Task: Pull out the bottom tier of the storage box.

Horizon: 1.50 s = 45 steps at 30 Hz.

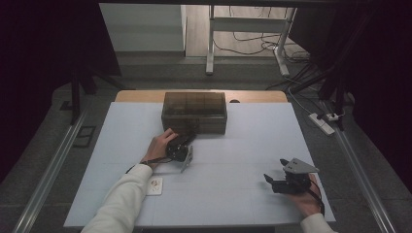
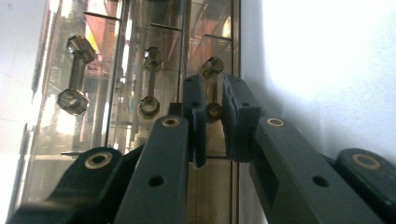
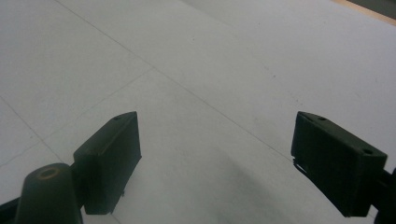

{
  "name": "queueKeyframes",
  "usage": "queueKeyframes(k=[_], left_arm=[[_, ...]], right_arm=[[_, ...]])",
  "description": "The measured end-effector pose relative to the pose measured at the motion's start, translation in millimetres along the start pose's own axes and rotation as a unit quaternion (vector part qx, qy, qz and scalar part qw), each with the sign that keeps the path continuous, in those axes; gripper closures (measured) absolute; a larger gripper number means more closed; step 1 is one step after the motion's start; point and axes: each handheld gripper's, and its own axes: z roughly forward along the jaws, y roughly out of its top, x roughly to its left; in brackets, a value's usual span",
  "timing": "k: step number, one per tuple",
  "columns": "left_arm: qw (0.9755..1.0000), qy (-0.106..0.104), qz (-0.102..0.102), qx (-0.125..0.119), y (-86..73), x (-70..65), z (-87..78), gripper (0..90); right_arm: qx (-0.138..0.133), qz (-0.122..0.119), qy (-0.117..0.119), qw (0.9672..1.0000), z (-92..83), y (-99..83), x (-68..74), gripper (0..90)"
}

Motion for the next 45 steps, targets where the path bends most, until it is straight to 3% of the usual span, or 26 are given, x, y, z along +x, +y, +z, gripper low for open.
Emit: queueKeyframes(k=[14,24,30,38,42,45], left_arm=[[1.0,0.002,0.001,-0.01,0.0,-0.7,-3.7,80.1],[0.9997,-0.015,0.01,-0.019,3.7,-1.3,-18.7,79.7],[0.9994,-0.027,-0.006,-0.018,4.4,-0.1,-19.9,79.2],[0.9992,-0.036,-0.012,-0.017,5.7,1.9,-21.4,78.4],[0.9984,-0.045,-0.032,-0.012,7.6,6.0,-23.0,73.7],[0.9958,-0.061,-0.066,-0.012,9.5,13.8,-24.7,69.3]], right_arm=[[0.0,0.0,0.0,1.0,0.0,-0.1,0.0,15.3],[-0.001,-0.003,-0.002,1.0,-1.5,0.1,-0.5,15.3],[-0.003,-0.003,-0.003,1.0,-2.0,0.3,-0.6,15.3],[-0.003,-0.002,-0.001,1.0,-1.7,0.2,-0.7,15.3],[-0.004,-0.002,-0.002,1.0,-2.1,0.3,-0.8,15.2],[-0.005,-0.003,-0.001,1.0,-1.9,0.3,-0.9,15.3]])
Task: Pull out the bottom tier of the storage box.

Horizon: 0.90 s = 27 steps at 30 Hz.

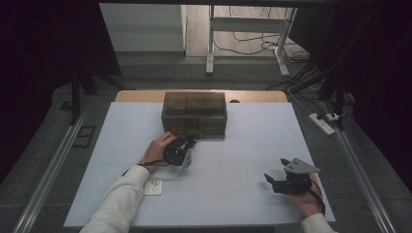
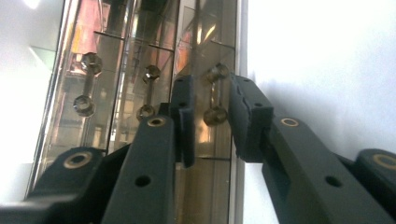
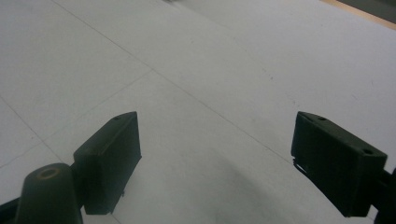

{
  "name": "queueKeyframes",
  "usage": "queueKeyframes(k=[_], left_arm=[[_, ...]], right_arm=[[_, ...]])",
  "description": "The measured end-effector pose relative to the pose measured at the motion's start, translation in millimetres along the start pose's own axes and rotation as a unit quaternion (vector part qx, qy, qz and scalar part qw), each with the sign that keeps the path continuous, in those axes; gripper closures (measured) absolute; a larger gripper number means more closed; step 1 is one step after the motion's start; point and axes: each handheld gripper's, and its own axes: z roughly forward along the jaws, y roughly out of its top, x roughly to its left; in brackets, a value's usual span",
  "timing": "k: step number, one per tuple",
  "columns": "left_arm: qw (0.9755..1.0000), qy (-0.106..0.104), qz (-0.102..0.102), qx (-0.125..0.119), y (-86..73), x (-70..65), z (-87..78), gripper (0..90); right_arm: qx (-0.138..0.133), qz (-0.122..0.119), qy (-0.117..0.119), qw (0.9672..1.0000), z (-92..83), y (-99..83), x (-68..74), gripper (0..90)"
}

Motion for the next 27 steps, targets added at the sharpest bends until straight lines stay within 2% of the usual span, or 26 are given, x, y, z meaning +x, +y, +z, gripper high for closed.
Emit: queueKeyframes(k=[1,3,6,10,11,12,16,20,22,25,27], left_arm=[[0.9999,-0.004,-0.012,0.0,0.6,2.3,-0.6,65.4],[0.9991,-0.012,-0.039,-0.005,1.9,7.5,-2.4,63.6],[0.9972,-0.026,-0.07,-0.004,5.1,14.3,-5.8,61.4],[0.995,-0.038,-0.093,-0.002,9.5,20.0,-8.7,59.3],[0.993,-0.046,-0.108,-0.004,10.3,21.5,-8.3,58.8],[0.9925,-0.051,-0.111,-0.001,10.3,23.0,-9.0,58.2],[0.9859,-0.065,-0.154,-0.004,9.4,27.6,-9.7,57.1],[0.9804,-0.087,-0.177,0.008,10.7,34.5,-12.5,54.3],[0.9758,-0.103,-0.192,0.017,12.2,38.5,-12.4,52.0],[0.9676,-0.126,-0.217,0.024,15.0,43.8,-10.2,46.7],[0.9649,-0.132,-0.226,0.025,16.5,46.0,-9.1,44.1]], right_arm=[[0.0,0.0,0.0,1.0,-0.1,0.0,0.0,15.3],[0.001,0.0,-0.001,1.0,-0.2,0.1,0.0,15.3],[0.0,0.0,-0.001,1.0,-0.2,0.2,0.2,15.3],[-0.001,0.001,0.0,1.0,0.4,0.3,0.8,15.3],[-0.001,0.001,0.0,1.0,0.3,0.4,0.9,15.3],[-0.002,0.001,0.001,1.0,0.3,0.5,0.9,15.3],[-0.004,-0.001,0.001,1.0,-1.0,1.3,1.0,15.3],[-0.005,-0.002,0.0,1.0,-1.4,1.7,1.3,15.3],[-0.005,-0.002,-0.001,1.0,-1.6,1.9,1.5,15.3],[-0.007,-0.002,-0.002,1.0,-1.9,2.2,1.3,15.3],[-0.007,0.0,-0.002,1.0,-2.1,2.1,1.3,15.3]])
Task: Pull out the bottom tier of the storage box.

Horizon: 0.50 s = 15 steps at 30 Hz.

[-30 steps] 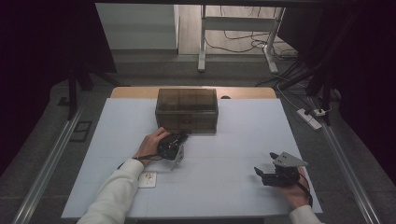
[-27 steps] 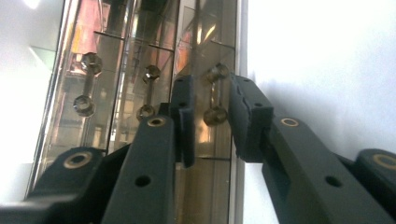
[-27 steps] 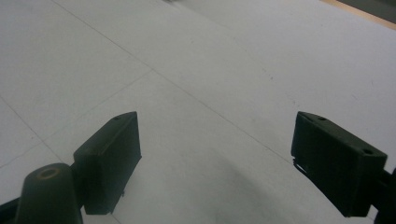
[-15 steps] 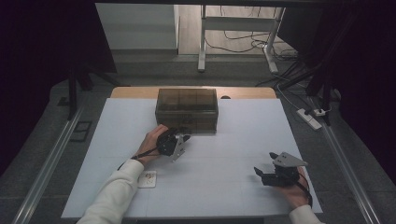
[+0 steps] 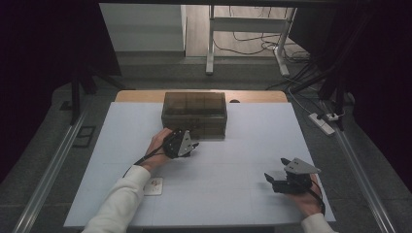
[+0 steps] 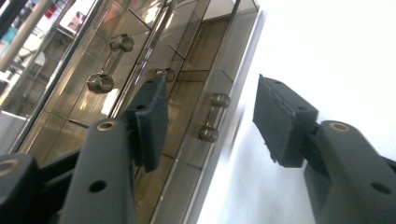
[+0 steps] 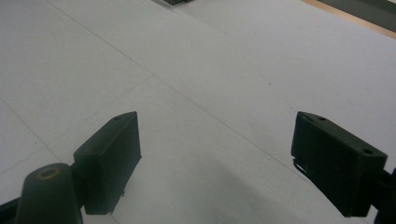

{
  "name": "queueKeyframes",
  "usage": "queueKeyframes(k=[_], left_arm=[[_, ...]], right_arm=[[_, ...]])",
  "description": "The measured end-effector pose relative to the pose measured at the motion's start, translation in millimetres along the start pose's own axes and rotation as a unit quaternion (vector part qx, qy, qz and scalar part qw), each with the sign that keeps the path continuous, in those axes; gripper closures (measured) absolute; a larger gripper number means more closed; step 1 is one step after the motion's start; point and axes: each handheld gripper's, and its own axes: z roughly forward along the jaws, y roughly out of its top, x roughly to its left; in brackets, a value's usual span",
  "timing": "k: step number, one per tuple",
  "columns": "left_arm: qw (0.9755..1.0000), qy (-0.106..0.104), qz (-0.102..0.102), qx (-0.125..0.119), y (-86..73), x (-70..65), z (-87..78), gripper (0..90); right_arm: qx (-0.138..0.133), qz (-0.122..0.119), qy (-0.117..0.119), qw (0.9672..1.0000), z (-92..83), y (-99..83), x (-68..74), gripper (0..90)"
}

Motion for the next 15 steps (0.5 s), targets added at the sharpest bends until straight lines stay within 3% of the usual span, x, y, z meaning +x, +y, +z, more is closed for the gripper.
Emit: queueKeyframes(k=[4,15], left_arm=[[0.9998,-0.015,-0.006,0.011,3.5,2.8,2.9,41.5],[0.9993,-0.029,-0.016,0.02,2.5,6.9,7.1,39.2]], right_arm=[[0.0,-0.002,0.0,1.0,0.2,0.1,0.2,15.3],[0.001,0.001,-0.003,1.0,-0.2,-0.2,-0.6,15.4]])
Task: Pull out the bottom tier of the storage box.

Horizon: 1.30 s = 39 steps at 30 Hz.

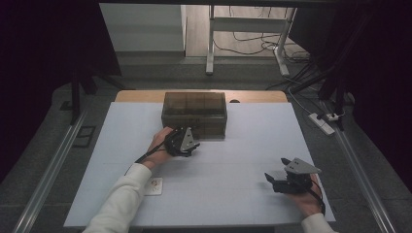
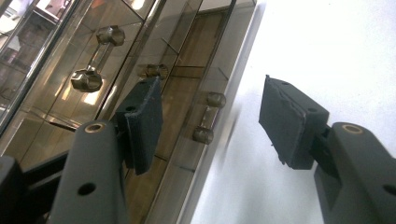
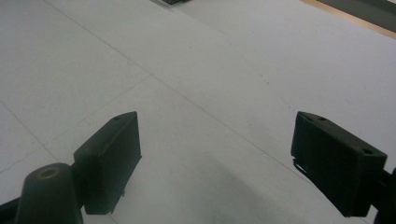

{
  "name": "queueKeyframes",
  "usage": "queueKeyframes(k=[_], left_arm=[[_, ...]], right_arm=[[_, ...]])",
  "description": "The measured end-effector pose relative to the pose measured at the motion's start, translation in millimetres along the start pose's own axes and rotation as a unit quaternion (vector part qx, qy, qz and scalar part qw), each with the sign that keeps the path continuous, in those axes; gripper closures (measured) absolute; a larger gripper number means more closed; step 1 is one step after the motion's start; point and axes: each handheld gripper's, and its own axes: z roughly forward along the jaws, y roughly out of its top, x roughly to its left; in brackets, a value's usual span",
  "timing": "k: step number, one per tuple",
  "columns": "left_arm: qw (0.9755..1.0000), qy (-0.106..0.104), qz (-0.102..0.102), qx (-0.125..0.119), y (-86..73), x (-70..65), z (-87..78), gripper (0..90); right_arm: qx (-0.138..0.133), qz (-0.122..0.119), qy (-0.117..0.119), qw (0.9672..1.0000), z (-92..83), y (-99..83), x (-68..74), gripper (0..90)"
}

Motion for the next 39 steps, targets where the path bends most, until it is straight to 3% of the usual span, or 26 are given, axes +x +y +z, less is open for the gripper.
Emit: queueKeyframes(k=[39], left_arm=[[0.9991,0.005,-0.001,0.043,-10.5,1.2,23.5,48.5]], right_arm=[[0.003,0.001,0.001,1.0,1.1,-0.5,-0.3,15.4]])
